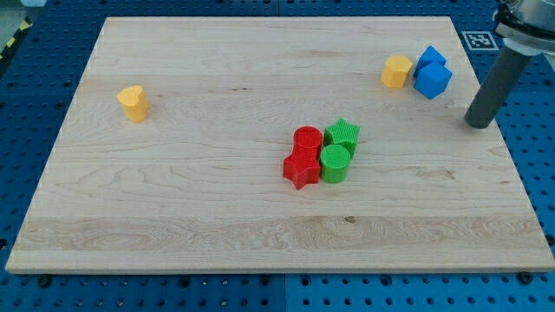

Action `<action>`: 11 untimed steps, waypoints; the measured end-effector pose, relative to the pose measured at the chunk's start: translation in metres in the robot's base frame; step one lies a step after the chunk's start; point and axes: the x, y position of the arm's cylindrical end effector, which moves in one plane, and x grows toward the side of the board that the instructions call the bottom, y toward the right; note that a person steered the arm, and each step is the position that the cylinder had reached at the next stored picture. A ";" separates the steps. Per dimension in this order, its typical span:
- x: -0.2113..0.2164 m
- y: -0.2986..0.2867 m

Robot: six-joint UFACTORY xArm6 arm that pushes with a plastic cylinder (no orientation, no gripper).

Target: Move the yellow hexagon closer to the group of blocks

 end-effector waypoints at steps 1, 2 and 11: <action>-0.047 0.006; -0.073 0.006; -0.070 -0.185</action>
